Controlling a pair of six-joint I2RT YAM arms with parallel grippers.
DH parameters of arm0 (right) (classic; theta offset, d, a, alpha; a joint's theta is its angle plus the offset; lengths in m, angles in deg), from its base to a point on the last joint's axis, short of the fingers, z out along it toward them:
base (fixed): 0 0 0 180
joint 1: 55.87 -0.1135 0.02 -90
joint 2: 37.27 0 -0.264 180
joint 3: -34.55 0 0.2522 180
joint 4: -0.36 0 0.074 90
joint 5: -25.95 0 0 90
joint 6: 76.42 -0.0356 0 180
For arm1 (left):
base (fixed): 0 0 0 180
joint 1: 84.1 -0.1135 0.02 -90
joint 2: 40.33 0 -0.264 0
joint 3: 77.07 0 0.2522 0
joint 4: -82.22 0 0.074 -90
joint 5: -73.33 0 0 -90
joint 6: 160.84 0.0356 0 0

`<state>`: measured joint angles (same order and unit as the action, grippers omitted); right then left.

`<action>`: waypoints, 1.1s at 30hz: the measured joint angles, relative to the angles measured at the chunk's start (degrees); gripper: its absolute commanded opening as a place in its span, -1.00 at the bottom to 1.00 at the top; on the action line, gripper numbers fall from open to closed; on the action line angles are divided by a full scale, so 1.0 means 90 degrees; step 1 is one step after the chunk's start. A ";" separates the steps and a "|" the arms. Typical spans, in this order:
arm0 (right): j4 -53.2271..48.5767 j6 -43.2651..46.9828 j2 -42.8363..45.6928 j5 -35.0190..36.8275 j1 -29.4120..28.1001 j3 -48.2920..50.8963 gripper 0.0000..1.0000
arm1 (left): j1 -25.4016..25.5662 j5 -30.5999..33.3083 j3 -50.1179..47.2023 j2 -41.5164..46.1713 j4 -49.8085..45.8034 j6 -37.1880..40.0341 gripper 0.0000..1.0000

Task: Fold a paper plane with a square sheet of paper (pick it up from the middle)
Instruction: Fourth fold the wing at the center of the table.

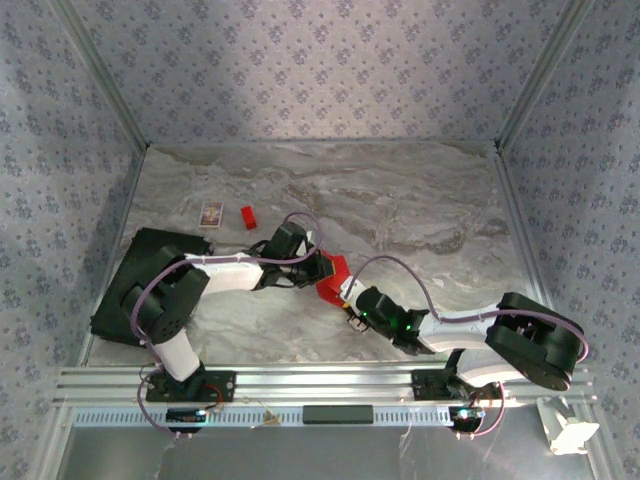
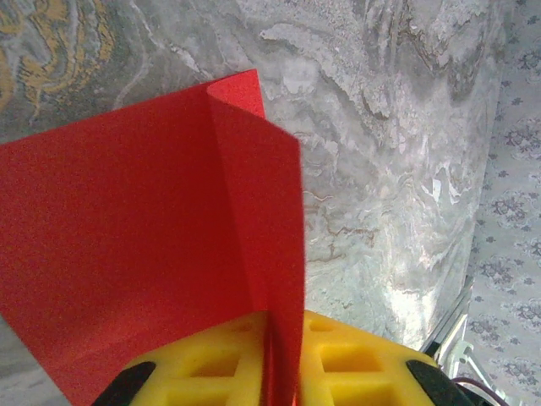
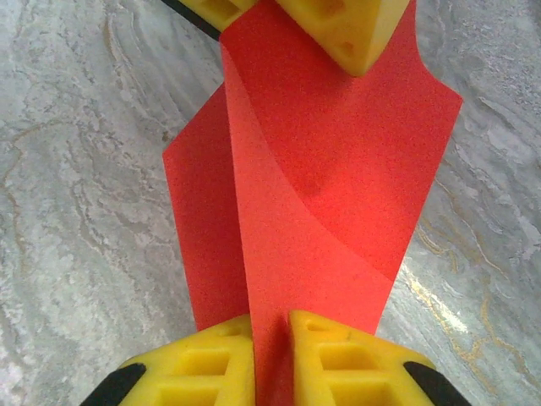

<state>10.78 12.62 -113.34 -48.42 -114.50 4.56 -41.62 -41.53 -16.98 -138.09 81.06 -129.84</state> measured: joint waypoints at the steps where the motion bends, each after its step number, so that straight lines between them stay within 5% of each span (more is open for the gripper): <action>1: 0.0000 -0.0015 0.0007 -0.0002 0.0005 0.0000 -0.64 | 0.0000 0.0000 0.0000 0.0005 -0.0002 0.0000 -0.73; 14: -0.0153 -0.0044 0.0175 -0.0012 0.0041 0.0000 -0.61 | -0.0012 0.0000 -0.0005 0.0017 0.0000 0.0002 -0.75; 21: -0.0189 -0.0112 0.0175 -0.0112 0.0044 0.0000 -0.82 | -0.0012 0.0000 -0.0005 0.0017 0.0000 0.0000 -0.73; 33: -0.0136 -0.0522 -0.0034 -0.0814 0.0418 -0.0075 -1.00 | -0.0107 0.0563 -0.0328 0.0760 -0.0347 -0.0058 -0.04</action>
<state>9.56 7.93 -113.65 -55.74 -110.74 3.88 -42.58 -36.46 -19.93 -131.24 77.94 -130.37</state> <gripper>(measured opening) 0.052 0.448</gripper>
